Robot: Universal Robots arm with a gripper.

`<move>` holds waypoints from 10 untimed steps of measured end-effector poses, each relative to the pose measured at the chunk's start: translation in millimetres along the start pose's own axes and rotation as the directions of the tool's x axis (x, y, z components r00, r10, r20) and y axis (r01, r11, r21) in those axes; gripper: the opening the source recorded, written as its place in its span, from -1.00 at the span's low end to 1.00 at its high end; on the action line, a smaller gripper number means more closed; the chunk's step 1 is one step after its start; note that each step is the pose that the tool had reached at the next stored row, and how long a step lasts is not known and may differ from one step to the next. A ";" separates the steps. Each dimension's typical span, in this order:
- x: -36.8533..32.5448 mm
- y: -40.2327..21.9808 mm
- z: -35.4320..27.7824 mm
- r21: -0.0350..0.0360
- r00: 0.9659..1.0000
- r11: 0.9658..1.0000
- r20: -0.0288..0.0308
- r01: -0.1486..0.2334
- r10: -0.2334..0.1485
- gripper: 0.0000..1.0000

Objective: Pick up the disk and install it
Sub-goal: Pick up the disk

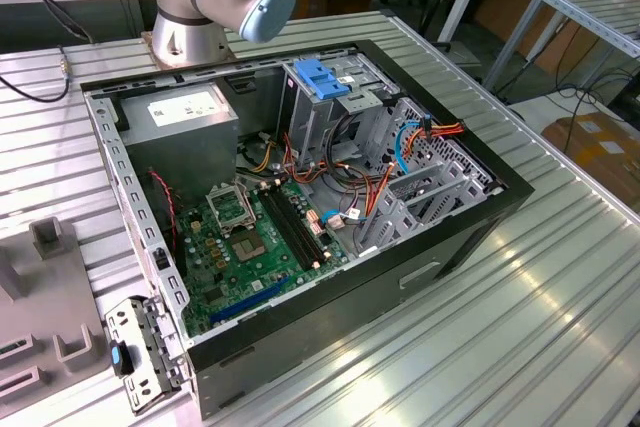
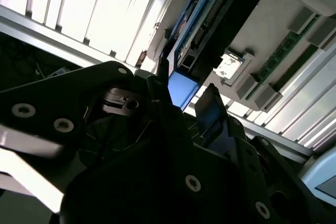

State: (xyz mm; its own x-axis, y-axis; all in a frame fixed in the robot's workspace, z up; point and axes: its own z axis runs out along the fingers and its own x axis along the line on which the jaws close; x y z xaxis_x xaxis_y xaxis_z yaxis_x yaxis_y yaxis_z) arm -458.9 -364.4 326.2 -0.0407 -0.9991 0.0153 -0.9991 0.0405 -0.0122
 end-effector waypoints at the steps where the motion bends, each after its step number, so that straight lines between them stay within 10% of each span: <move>1: 0.0 0.8 1.2 0.000 1.000 1.000 0.000 0.006 -0.006 -0.04; 10: 2.8 5.4 15.3 0.001 0.999 0.999 0.002 0.035 -0.035 -0.04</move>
State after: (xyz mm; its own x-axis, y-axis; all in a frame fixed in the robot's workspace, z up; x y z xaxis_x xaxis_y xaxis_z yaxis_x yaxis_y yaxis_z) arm -464.3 -367.2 310.9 -0.0060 -0.9999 0.0139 -0.9999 0.0059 -0.0123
